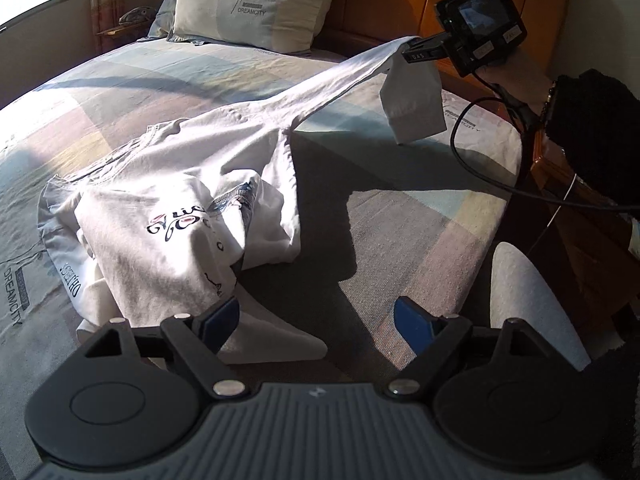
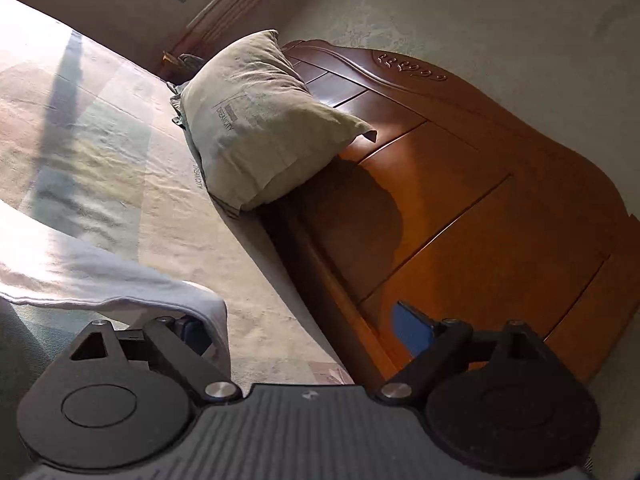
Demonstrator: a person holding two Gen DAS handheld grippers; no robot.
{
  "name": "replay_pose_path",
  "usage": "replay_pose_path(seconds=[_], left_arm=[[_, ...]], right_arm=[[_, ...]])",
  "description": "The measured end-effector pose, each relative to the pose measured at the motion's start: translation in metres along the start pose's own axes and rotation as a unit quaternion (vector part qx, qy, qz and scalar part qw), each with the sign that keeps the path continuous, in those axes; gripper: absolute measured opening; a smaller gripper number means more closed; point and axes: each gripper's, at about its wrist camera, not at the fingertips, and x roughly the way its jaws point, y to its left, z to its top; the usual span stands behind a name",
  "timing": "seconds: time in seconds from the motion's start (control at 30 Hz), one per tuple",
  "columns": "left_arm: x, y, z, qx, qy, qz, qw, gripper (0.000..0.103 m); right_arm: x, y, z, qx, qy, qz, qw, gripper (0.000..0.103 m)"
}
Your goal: Fold clothes
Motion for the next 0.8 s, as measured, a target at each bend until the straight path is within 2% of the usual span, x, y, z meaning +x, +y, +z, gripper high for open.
replay_pose_path(seconds=[0.07, 0.17, 0.33, 0.43, 0.5, 0.6, 0.67, 0.77, 0.8], left_arm=[[0.003, -0.003, 0.003, 0.003, 0.000, -0.006, 1.0000, 0.085], [0.008, -0.008, 0.005, 0.012, 0.007, -0.004, 0.9999, 0.085], [0.009, -0.010, 0.004, 0.019, 0.015, 0.000, 0.9997, 0.085], [0.011, -0.008, 0.002, 0.015, 0.021, 0.005, 0.9996, 0.085], [0.012, -0.006, 0.001, 0.009, 0.024, 0.005, 0.9997, 0.085], [0.015, -0.005, -0.002, -0.003, 0.027, 0.000, 0.9996, 0.085], [0.018, -0.006, -0.003, -0.007, 0.031, -0.001, 0.9995, 0.085], [0.021, -0.008, -0.003, -0.012, 0.033, 0.000, 0.9994, 0.086], [0.022, -0.009, -0.003, -0.014, 0.033, 0.000, 0.9993, 0.087]], right_arm=[[-0.010, 0.004, 0.000, -0.010, -0.013, 0.003, 1.000, 0.101], [-0.024, 0.010, -0.001, -0.025, -0.032, 0.011, 0.999, 0.102], [-0.039, 0.034, -0.034, -0.031, 0.015, 0.122, 0.992, 0.102], [-0.047, 0.043, -0.057, -0.017, 0.044, 0.203, 0.978, 0.102], [-0.049, 0.043, -0.070, 0.016, 0.079, 0.233, 0.969, 0.102], [-0.050, 0.035, -0.091, 0.092, 0.128, 0.279, 0.947, 0.102], [-0.055, 0.029, -0.111, 0.156, 0.148, 0.327, 0.920, 0.102], [-0.050, 0.018, -0.129, 0.233, 0.146, 0.384, 0.881, 0.102], [-0.047, 0.015, -0.132, 0.251, 0.149, 0.394, 0.872, 0.102]])
